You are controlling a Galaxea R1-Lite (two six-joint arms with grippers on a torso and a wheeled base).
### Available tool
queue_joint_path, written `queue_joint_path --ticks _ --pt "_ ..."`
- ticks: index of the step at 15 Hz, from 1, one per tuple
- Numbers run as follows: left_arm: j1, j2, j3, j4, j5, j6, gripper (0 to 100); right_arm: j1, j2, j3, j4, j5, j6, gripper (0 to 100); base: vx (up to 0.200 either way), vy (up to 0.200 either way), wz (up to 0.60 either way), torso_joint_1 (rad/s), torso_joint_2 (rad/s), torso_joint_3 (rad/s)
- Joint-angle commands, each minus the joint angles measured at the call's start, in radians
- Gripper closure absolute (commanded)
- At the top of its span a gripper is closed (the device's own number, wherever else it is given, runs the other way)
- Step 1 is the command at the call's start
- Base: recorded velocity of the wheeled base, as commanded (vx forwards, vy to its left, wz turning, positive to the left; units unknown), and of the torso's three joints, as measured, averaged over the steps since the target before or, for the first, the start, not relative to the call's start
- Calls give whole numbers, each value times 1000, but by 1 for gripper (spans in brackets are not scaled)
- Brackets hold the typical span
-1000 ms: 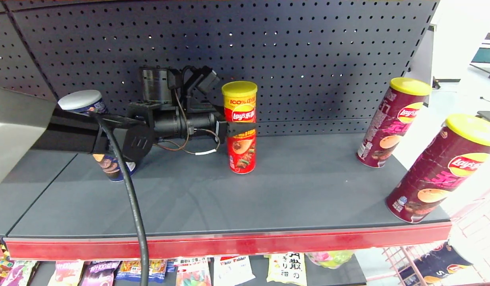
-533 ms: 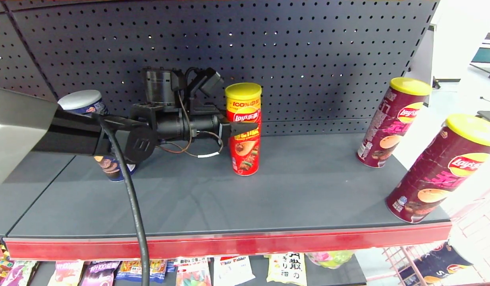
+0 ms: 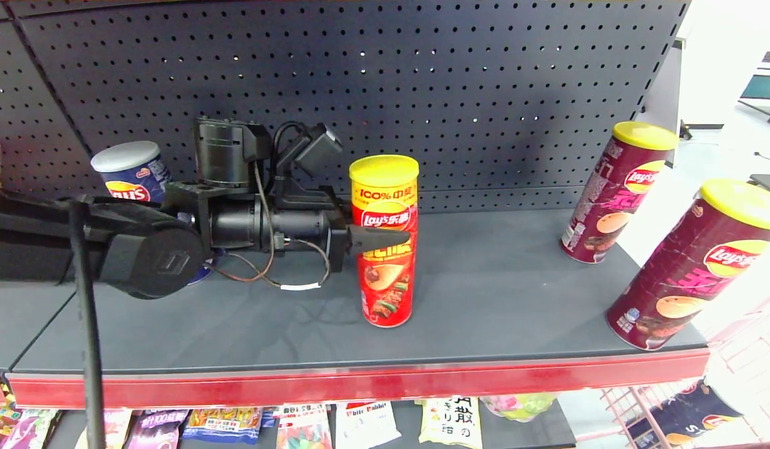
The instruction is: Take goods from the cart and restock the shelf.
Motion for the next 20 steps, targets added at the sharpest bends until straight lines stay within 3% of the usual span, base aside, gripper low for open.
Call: queue_joint_path --ticks 1,2,6,17,20 --pt "-20 -46 39 -1 5 3 100 0 2 -3 0 1 0 100 0 0 0 0 0 0" --pt "-20 -51 52 -1 3 4 100 0 2 -4 0 1 0 100 0 0 0 0 0 0" --pt "-13 -60 96 -1 -2 61 100 0 3 -7 0 1 0 100 0 0 0 0 0 0" --pt "-20 -126 170 -1 -5 62 100 0 5 -7 0 1 0 100 0 0 0 0 0 0" --pt "-25 -127 203 -1 -3 88 100 0 5 -9 0 1 0 100 0 0 0 0 0 0"
